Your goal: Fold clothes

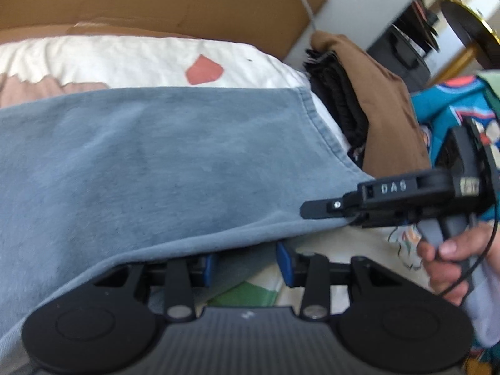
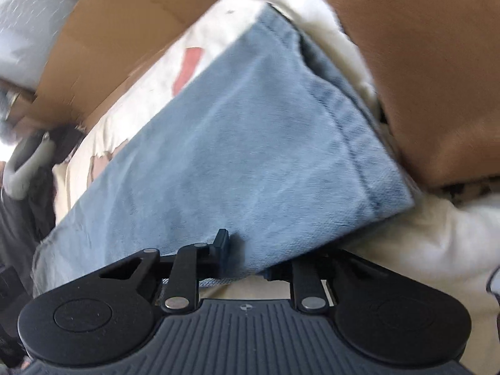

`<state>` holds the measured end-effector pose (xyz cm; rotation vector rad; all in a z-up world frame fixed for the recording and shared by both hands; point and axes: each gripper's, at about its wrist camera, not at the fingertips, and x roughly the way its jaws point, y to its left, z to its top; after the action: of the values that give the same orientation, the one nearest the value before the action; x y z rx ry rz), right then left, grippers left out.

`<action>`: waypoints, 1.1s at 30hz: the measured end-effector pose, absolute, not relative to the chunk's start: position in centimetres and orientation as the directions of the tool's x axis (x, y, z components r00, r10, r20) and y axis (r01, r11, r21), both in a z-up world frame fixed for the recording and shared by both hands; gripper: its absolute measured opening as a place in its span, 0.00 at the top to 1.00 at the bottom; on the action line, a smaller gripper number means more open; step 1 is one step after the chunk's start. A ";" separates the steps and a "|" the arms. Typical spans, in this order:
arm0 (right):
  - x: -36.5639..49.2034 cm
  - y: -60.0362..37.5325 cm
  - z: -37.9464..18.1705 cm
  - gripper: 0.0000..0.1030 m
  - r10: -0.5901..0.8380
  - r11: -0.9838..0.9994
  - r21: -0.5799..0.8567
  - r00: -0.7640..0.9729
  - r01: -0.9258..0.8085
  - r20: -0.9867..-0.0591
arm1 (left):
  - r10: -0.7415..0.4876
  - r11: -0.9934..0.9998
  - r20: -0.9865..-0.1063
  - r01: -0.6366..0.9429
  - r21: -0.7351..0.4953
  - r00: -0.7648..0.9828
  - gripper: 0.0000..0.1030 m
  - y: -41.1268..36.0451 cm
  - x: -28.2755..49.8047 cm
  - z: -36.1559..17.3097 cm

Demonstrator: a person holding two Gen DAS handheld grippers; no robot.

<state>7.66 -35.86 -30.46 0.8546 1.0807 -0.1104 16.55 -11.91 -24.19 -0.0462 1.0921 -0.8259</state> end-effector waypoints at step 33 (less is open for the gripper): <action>4.1 -40.2 -29.7 0.89 0.052 0.609 0.544 0.656 0.577 -0.753 | -0.604 0.553 -0.793 0.759 -0.344 0.081 0.44 -14.6 12.6 -25.0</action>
<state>4.11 -40.22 -29.65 0.8794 0.8159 -0.3460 12.57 -14.59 -25.00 0.1734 1.0833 -1.0264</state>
